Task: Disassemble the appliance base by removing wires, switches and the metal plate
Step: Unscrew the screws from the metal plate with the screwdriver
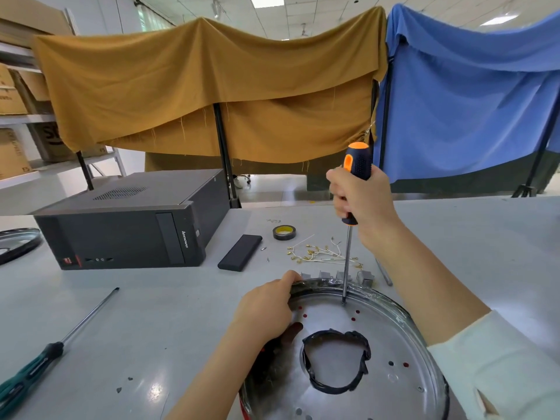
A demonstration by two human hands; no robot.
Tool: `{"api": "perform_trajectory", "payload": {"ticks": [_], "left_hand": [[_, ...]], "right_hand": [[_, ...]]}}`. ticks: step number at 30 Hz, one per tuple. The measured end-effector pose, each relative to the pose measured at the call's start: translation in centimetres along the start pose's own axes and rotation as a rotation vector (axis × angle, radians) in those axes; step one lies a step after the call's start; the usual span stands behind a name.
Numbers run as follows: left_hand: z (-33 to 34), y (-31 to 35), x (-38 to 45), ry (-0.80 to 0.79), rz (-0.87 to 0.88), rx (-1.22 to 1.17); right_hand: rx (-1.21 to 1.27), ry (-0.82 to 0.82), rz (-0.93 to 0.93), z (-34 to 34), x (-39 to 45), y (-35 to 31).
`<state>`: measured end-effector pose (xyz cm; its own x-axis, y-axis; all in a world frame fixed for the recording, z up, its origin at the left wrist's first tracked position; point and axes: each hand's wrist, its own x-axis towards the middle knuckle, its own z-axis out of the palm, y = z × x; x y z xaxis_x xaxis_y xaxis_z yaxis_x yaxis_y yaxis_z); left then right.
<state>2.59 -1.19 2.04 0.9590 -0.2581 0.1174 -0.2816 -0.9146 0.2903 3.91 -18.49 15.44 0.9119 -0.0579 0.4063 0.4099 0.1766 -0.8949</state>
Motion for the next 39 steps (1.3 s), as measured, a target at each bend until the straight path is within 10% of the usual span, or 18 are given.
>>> {"api": "perform_trajectory", "payload": {"ticks": [4,10,16,23,28,36,39], "left_hand": [[-0.1,0.1,0.0,-0.007,0.003,0.004],[0.0,-0.1,0.0,0.003,0.006,0.008],[0.0,0.0,0.0,0.002,0.01,0.008],[0.0,0.0,-0.1,-0.002,0.0,0.009],[0.0,0.0,-0.1,0.009,0.009,0.018],[0.0,0.0,-0.1,-0.003,0.005,0.009],[0.0,0.0,-0.1,-0.001,0.01,0.013]], "right_hand": [[0.141,-0.558,0.122,-1.1,-0.2,-1.1],[-0.207,0.247,-0.133,0.7,-0.7,0.2],[0.103,-0.518,0.116,-0.5,-0.5,-0.7],[-0.181,0.3,-0.17,0.1,-0.3,0.8],[0.094,-0.439,0.084,-0.7,-0.8,-0.6],[-0.177,0.355,-0.225,0.1,-0.9,0.9],[0.078,-0.098,-0.09,-1.6,-0.5,0.4]]}}
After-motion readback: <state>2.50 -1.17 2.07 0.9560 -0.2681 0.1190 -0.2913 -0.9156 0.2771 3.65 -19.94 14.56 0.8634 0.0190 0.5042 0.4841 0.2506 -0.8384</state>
